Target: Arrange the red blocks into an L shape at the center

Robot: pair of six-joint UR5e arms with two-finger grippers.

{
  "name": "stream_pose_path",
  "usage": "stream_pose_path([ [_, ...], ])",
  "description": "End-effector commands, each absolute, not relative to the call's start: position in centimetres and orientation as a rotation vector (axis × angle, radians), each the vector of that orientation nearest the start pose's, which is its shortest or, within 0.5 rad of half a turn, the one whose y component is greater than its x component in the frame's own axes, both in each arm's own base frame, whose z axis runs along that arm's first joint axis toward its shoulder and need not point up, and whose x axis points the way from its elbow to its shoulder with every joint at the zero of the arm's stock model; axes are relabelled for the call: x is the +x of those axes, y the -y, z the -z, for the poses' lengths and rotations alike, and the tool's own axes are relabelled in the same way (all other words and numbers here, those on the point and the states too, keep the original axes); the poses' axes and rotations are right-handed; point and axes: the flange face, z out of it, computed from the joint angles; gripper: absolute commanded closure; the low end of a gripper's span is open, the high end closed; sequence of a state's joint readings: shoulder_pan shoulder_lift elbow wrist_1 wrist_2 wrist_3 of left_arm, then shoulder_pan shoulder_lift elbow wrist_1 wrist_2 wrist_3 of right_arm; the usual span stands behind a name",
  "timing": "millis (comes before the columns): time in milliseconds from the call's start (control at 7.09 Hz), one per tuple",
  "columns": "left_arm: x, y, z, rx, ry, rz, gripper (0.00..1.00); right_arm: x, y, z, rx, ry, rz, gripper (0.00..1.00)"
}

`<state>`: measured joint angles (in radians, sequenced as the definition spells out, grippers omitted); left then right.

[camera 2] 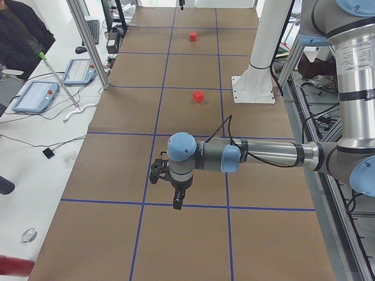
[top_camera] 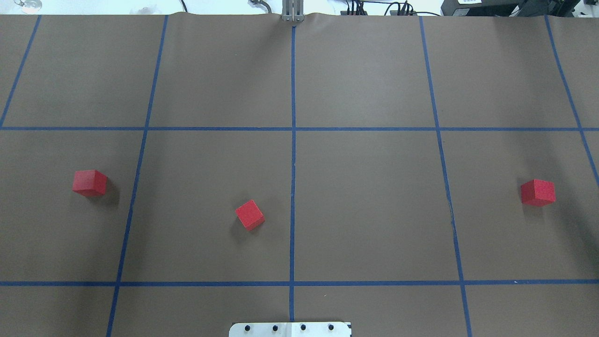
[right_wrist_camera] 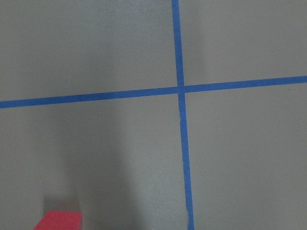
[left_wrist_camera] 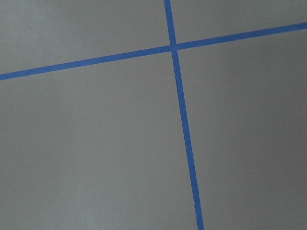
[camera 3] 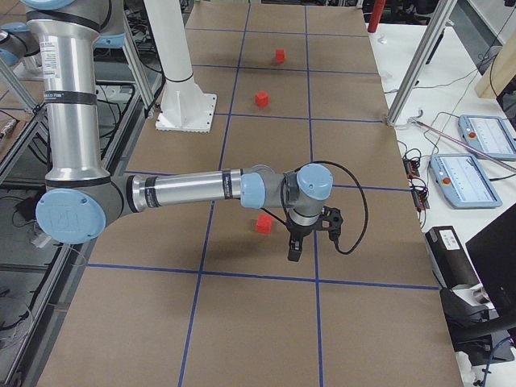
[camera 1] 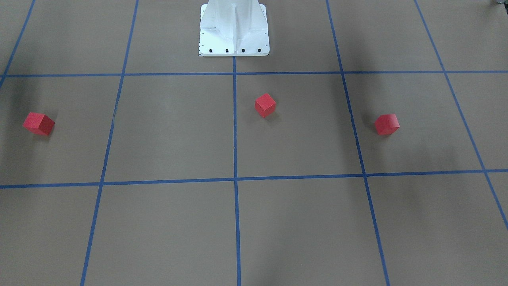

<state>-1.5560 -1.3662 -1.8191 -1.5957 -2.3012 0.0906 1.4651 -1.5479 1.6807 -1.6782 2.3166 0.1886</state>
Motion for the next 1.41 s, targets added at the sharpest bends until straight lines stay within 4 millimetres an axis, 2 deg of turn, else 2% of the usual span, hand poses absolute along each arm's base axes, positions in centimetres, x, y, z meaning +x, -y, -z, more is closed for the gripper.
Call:
stream_pose_path([
  [0, -6.0, 41.2, -62.7, 0.096, -0.732, -0.126, 0.00, 1.3, 50.4, -60.9, -0.090, 0.740, -0.070, 0.00],
  [987, -6.1, 41.0, -62.2, 0.102, -0.736, -0.127, 0.00, 0.9, 50.4, -60.1, -0.081, 0.750, -0.063, 0.00],
  [1269, -6.0, 40.8, -62.8, 0.094, -0.735, -0.128, 0.00, -0.6, 50.0, -59.1, -0.077, 0.772, -0.025, 0.00],
])
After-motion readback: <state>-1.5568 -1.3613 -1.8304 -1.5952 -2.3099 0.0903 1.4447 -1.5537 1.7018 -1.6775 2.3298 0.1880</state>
